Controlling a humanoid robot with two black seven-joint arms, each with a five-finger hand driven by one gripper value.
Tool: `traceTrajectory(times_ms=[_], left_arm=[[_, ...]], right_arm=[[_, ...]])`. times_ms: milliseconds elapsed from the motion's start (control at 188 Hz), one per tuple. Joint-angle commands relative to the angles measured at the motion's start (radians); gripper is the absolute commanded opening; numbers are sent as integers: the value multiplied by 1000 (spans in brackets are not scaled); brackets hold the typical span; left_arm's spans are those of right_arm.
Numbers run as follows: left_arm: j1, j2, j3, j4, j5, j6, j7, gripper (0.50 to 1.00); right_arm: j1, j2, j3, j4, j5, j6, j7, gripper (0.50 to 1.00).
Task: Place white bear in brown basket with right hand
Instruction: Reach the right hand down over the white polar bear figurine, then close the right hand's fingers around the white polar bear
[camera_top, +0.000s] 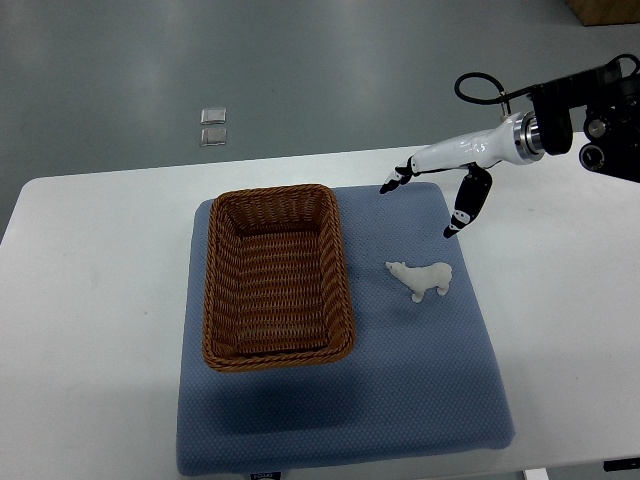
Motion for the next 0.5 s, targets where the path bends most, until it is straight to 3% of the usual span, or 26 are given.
traceTrajectory(times_ms=[0, 203, 496], left_arm=[[0, 0, 0, 0, 0, 0, 0, 1000], [0, 0, 0, 0, 0, 0, 0, 1000], [0, 0, 0, 0, 0, 0, 0, 1000]], right_arm=[[-30, 9, 1, 6, 3, 0, -48, 919], [-106, 29, 9, 7, 51, -4, -134, 919], [-132, 36, 11, 33, 103, -7, -140, 919]])
